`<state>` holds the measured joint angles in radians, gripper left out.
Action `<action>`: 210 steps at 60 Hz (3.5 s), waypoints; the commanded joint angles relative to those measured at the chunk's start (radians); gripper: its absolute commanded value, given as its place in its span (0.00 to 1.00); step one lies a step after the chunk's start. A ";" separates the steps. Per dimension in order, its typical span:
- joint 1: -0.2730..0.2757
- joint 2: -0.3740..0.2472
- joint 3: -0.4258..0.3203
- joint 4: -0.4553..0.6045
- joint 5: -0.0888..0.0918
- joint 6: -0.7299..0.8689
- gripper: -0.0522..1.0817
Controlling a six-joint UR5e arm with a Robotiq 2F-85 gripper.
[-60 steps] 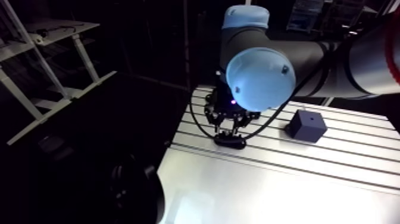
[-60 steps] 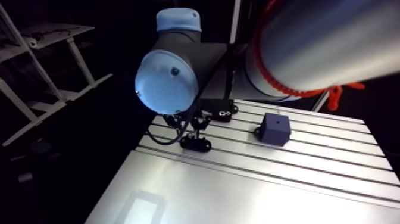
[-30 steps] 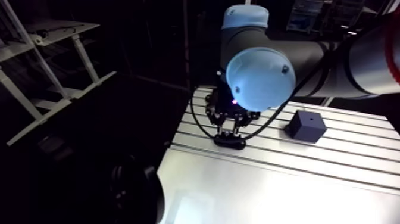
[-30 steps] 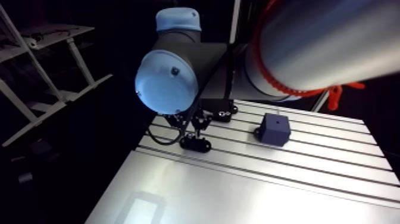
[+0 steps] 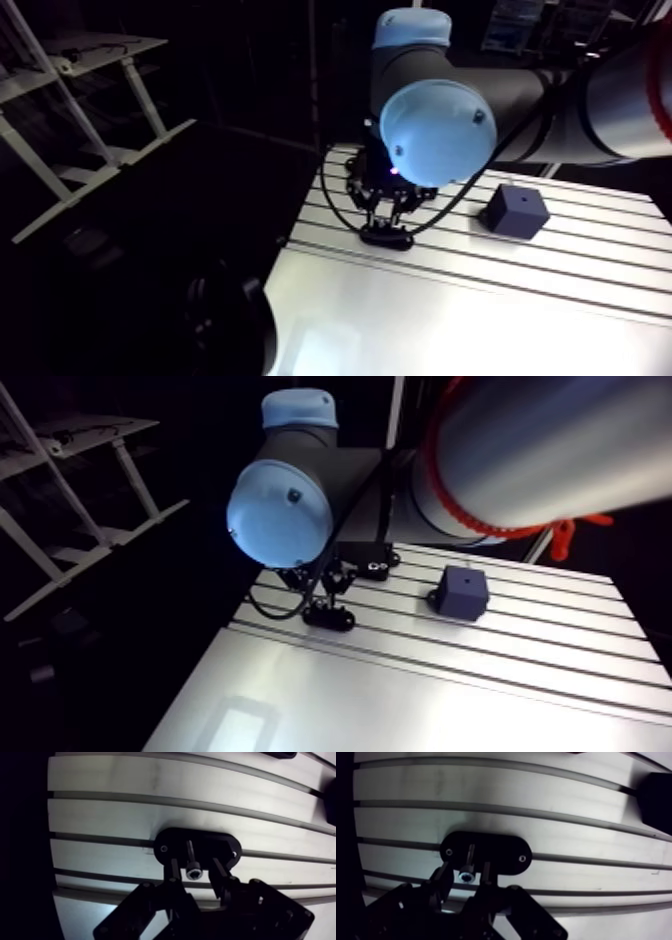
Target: Pick up the M10 bolt and insert it into the hole until fully seated.
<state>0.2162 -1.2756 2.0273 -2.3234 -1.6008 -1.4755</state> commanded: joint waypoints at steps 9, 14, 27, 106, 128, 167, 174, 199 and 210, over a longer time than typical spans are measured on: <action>0.000 0.002 0.000 0.000 0.000 0.001 0.60; 0.000 0.003 0.000 0.000 0.000 0.001 0.62; 0.000 0.003 -0.001 0.000 0.002 -0.001 0.63; -0.001 -0.086 -0.103 0.085 -0.001 -0.038 0.92; -0.038 -0.139 -0.207 0.369 0.000 -0.136 1.00; -0.288 -0.005 -0.587 0.736 0.020 -0.182 1.00; -0.307 0.027 -0.625 0.755 0.019 -0.205 1.00; -0.356 0.075 -0.683 0.795 0.019 -0.239 1.00; -0.361 0.075 -0.672 0.796 0.020 -0.252 1.00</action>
<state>-0.1198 -1.2177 1.3680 -1.5406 -1.5813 -1.7064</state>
